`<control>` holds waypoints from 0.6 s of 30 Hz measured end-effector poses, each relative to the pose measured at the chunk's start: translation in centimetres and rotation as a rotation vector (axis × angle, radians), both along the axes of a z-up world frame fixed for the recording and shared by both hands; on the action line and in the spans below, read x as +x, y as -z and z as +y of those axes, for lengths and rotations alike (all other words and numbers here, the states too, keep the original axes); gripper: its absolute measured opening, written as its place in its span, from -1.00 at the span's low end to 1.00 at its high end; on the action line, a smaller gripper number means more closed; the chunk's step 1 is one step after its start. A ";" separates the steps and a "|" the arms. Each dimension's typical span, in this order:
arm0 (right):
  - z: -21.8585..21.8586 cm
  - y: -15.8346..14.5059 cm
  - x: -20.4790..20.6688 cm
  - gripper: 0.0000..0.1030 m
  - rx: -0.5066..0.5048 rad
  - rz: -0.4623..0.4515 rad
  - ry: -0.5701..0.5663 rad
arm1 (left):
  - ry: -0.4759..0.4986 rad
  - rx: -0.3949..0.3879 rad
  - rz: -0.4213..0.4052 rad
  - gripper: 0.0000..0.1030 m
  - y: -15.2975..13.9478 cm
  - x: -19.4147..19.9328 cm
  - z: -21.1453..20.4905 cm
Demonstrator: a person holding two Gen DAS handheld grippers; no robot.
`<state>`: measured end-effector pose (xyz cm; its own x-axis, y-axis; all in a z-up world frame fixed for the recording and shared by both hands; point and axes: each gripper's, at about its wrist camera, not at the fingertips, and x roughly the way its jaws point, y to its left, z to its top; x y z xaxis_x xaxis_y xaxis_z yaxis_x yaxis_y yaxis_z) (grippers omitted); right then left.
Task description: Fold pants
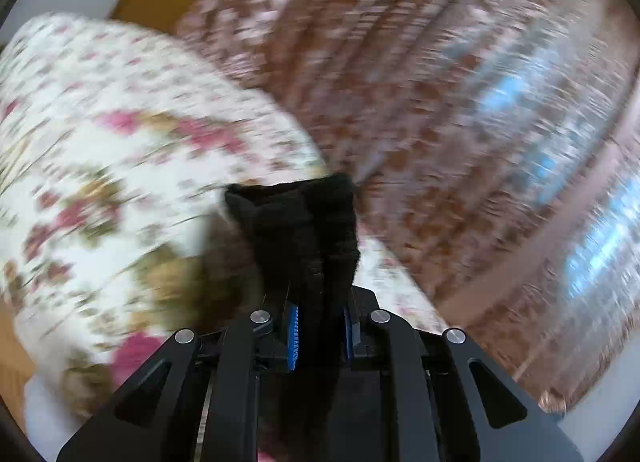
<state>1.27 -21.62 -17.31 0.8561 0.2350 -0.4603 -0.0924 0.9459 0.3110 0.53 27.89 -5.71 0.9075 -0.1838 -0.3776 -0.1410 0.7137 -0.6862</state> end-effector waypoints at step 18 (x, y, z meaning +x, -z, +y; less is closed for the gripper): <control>0.8 -1.7 -0.2 0.32 0.017 0.052 -0.038 | 0.621 0.211 -0.232 -0.71 -7.2 1.0 -20.4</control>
